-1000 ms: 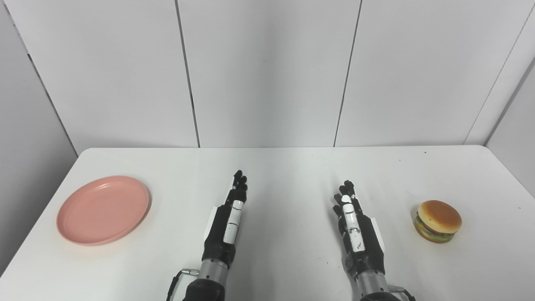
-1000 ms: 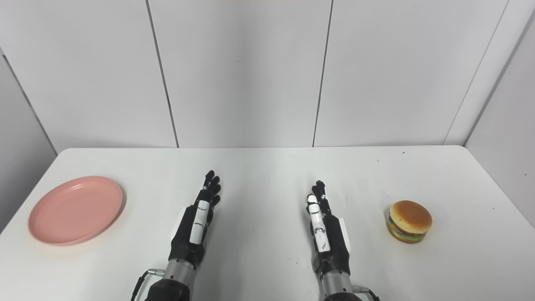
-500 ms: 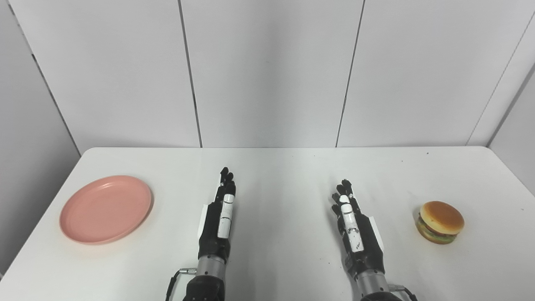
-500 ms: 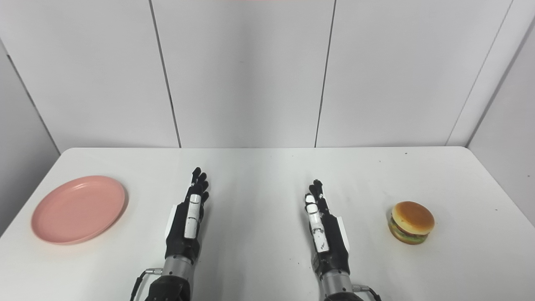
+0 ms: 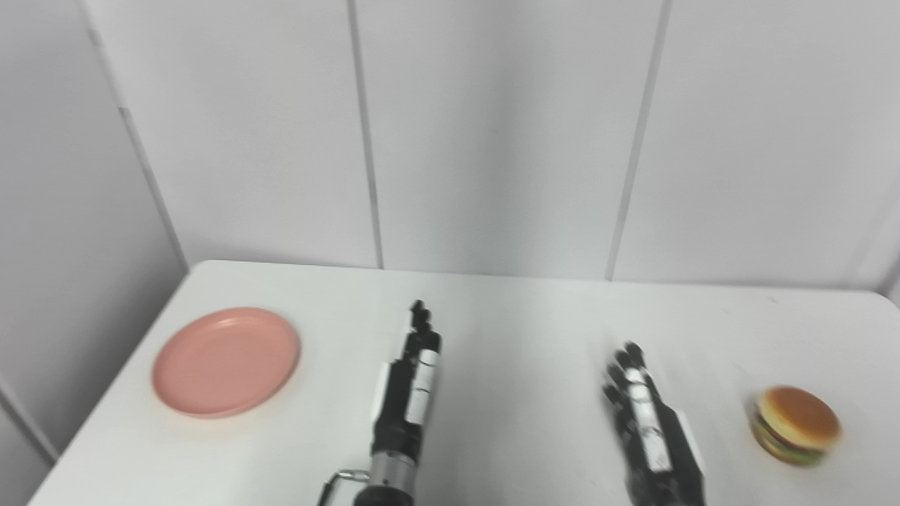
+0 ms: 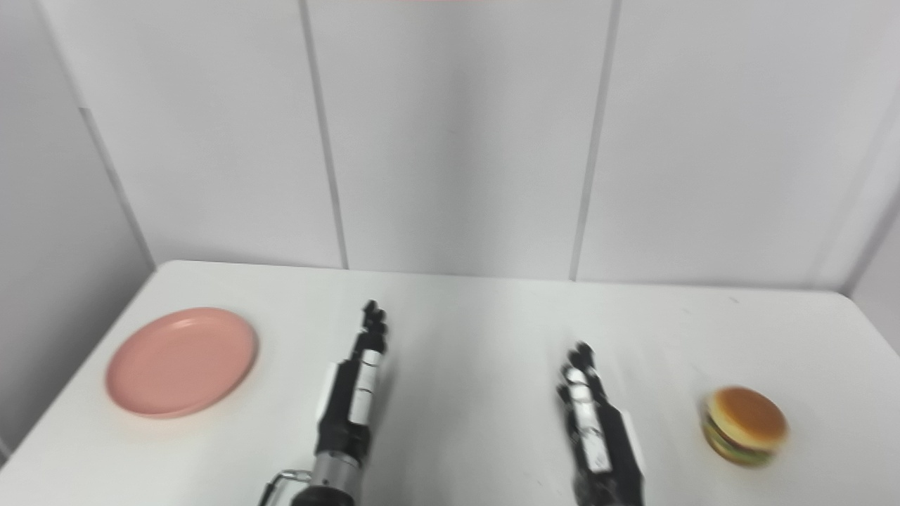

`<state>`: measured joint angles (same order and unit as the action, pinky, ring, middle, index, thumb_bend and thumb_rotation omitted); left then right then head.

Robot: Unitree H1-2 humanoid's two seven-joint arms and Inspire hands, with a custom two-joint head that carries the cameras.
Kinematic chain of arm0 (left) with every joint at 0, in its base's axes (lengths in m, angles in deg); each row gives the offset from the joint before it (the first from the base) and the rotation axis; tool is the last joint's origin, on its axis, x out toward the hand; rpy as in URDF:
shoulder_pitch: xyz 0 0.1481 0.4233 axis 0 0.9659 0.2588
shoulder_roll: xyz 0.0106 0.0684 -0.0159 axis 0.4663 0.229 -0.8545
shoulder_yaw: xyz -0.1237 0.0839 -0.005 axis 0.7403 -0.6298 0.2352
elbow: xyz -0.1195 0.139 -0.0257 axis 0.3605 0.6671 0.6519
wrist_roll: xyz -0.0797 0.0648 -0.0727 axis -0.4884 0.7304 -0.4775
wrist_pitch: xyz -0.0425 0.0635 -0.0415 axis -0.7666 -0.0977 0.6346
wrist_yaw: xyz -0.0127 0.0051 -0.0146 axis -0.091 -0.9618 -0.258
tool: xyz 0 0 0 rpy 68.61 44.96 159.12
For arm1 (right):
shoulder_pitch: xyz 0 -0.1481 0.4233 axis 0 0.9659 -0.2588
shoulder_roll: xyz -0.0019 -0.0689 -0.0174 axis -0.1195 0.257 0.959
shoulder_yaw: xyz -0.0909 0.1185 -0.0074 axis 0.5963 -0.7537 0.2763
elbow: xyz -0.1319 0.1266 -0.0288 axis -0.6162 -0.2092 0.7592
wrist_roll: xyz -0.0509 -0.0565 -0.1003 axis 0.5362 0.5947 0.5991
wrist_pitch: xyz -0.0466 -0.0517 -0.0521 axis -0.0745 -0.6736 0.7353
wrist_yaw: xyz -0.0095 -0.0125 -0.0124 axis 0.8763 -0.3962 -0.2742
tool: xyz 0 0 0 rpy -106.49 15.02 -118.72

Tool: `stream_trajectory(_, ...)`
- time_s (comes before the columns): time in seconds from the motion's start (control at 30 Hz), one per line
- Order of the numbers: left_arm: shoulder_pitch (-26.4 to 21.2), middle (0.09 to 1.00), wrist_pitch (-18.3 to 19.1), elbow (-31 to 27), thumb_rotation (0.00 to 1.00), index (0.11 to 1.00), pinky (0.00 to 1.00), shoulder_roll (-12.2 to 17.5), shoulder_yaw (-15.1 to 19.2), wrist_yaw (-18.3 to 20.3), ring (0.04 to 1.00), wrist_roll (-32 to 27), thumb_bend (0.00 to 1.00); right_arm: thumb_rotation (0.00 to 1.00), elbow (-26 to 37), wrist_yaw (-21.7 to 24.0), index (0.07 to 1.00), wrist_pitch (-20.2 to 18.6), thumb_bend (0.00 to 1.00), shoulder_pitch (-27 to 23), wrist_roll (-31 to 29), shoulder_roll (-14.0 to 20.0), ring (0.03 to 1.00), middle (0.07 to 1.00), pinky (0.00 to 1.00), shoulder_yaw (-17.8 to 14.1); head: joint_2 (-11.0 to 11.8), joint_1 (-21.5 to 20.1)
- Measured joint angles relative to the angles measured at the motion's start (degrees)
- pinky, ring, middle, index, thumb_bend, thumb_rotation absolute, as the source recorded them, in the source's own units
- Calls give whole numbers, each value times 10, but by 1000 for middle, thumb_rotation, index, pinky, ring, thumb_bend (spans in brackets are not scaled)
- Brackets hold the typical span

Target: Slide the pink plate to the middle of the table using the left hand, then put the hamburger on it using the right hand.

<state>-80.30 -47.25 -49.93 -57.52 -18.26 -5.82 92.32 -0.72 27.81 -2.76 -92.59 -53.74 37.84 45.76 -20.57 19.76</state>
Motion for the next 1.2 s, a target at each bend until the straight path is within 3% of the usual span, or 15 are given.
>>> stream_trajectory(0.17, 8, 1000, 13, -34, 1000, 997, 1000, 11, 25, 11, 1000, -51, 788, 953, 1, 8, 1000, 10, 493, -4, 3, 13, 1000, 1000, 1000, 0, 11, 33)
stream_trajectory(0.33, 8, 979, 93, -152, 1000, 978, 1000, 47, 62, 21, 998, -75, 793, 913, 9, 1, 999, 10, 501, 1, 14, 18, 1000, 996, 1000, -3, 14, 48)
stream_trajectory(0.5, -13, 907, 142, -182, 1000, 896, 983, 72, 115, 8, 931, -88, 829, 912, 11, -4, 1000, 10, 517, 5, 18, 16, 1000, 995, 1000, -3, 15, 61)
stream_trajectory(0.6, -24, 837, 161, -183, 1000, 831, 937, 81, 145, -10, 862, -88, 819, 911, 14, -10, 999, 10, 514, 4, 19, 9, 996, 996, 1000, -4, 16, 63)
stream_trajectory(0.8, -57, 782, 161, -173, 1000, 776, 851, 132, 209, -25, 794, -113, 807, 886, 36, -14, 1000, 9, 559, 13, 36, 10, 997, 1000, 1000, 2, 13, 62)
stream_trajectory(0.93, -65, 758, 153, -126, 1000, 756, 822, 174, 246, -31, 772, -127, 740, 893, 38, -15, 1000, 9, 559, 14, 37, 9, 987, 997, 1000, 1, 11, 64)
stream_trajectory(1.2, -66, 734, 122, -46, 1000, 730, 768, 215, 285, -33, 748, -160, 708, 900, 57, -20, 1000, 8, 544, 16, 44, 6, 985, 997, 1000, 2, 4, 72)
